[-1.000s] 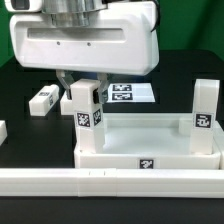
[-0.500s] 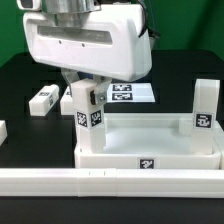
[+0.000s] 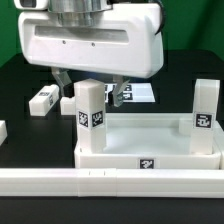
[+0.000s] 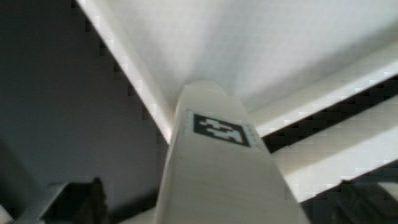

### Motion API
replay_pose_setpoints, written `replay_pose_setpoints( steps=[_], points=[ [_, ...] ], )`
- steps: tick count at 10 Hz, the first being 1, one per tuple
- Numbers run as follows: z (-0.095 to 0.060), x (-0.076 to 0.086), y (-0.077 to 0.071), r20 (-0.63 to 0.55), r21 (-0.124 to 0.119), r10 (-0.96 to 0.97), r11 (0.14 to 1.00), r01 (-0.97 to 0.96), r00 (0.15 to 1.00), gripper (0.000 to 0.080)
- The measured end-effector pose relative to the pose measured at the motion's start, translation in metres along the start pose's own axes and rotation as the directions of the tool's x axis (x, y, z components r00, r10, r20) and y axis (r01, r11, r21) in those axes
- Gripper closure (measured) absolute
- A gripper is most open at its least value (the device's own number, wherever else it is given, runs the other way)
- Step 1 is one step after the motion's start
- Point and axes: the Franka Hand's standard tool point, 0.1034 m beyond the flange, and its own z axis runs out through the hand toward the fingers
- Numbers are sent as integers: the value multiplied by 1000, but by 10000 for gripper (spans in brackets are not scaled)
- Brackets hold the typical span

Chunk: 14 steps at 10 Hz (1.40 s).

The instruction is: Assemble desk

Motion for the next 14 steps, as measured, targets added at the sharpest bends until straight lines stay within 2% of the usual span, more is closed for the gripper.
replay_pose_setpoints(
  steps=[3,7,9,10,11,12,13,14],
  points=[
    [0,0,0,0,-4,-288,958,288,958,151],
    [1,0,1,5,-14,-529,849,529,849,151],
    [1,0,2,10,-19,-641,767,641,767,151],
    [1,1,4,16,-22,-721,693,721,693,151],
    [1,1,5,17,-22,-733,680,733,680,151],
    [1,1,5,18,-21,-764,645,764,645,279],
    [1,1,5,18,-21,-761,648,762,648,415],
    [1,1,5,18,-21,-761,648,761,648,415]
  ],
)
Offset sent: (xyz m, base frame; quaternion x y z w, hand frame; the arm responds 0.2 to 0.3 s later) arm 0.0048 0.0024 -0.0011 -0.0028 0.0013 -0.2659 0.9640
